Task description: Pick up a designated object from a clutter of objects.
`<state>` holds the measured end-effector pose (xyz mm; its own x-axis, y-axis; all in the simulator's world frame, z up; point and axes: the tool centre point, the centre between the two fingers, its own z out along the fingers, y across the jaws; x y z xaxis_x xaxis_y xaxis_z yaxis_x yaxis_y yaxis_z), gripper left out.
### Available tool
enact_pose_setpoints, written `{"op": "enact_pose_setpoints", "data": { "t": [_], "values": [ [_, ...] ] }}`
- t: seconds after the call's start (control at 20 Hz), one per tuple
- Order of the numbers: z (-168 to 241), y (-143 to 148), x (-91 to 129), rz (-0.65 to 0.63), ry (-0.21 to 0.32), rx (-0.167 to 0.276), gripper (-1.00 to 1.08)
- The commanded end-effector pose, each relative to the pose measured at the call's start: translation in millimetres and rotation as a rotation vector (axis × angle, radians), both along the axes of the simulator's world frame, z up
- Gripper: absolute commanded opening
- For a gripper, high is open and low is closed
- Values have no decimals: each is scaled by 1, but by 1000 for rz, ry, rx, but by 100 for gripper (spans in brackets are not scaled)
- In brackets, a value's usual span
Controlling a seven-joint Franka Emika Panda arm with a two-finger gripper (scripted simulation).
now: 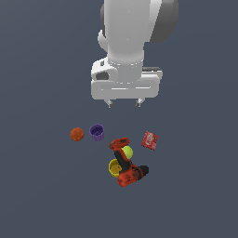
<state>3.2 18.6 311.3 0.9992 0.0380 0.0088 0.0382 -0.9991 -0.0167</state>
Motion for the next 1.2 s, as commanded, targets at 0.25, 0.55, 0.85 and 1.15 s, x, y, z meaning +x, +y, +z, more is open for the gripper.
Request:
{"op": "enact_pose_setpoints", "data": {
  "t": [0.25,0.55,0.85,1.15],
  "values": [
    [-4,-5,0,-10,6,6,108],
    [-5,-7,0,-12,8,8,108],
    [-9,-7,8,-50,9,2,108],
    [-16,-8,26,-128,11,-11,108]
  ]
}}
